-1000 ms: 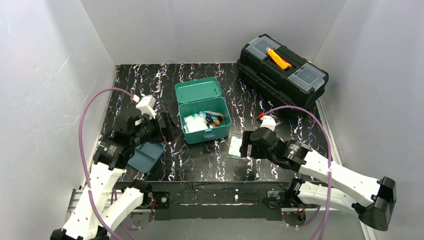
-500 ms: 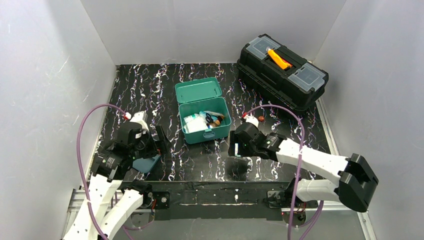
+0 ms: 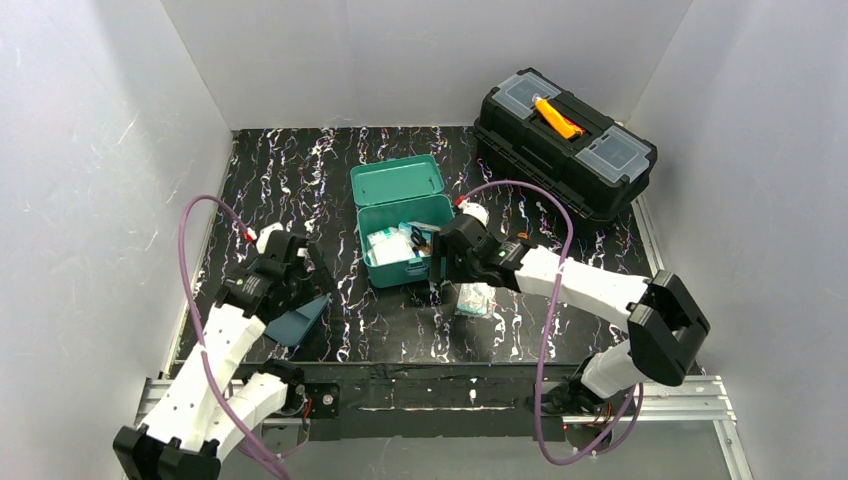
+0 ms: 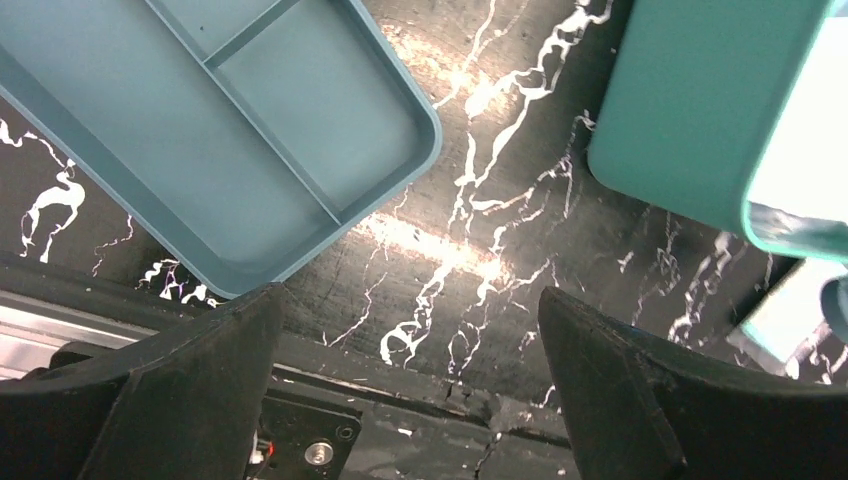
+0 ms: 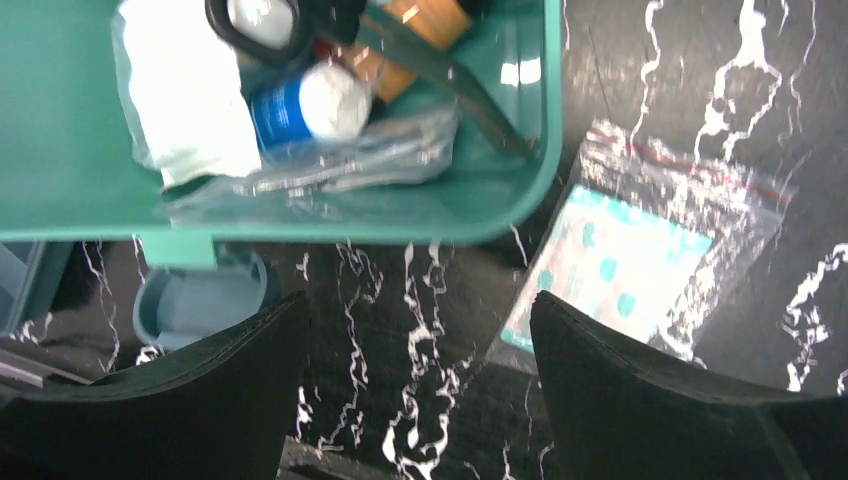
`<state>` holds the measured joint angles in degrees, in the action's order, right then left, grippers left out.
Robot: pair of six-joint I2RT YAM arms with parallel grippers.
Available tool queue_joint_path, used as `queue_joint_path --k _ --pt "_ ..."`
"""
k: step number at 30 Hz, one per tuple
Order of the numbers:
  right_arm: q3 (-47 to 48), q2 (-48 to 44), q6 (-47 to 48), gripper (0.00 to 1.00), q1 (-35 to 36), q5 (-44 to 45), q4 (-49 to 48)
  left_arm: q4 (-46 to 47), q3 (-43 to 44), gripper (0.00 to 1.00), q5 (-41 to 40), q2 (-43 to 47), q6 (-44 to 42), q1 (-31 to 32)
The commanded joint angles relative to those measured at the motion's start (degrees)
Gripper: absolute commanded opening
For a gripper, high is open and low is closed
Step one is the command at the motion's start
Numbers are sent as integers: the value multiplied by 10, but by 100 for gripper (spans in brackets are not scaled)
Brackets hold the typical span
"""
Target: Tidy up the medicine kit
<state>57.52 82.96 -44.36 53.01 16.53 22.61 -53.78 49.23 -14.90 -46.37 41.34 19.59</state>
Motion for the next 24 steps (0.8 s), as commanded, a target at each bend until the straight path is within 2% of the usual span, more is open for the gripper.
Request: queue_joint_path --k 1,14,24 --pt "55 31 20 87 -22 10 -26 27 -15 98 -43 -47 44 -6" --pt "130 112 74 86 -80 -22 -57 112 -5 98 -44 -217 88 -30" --pt "82 56 87 86 -90 -29 -68 159 14 97 -31 -336 85 -64"
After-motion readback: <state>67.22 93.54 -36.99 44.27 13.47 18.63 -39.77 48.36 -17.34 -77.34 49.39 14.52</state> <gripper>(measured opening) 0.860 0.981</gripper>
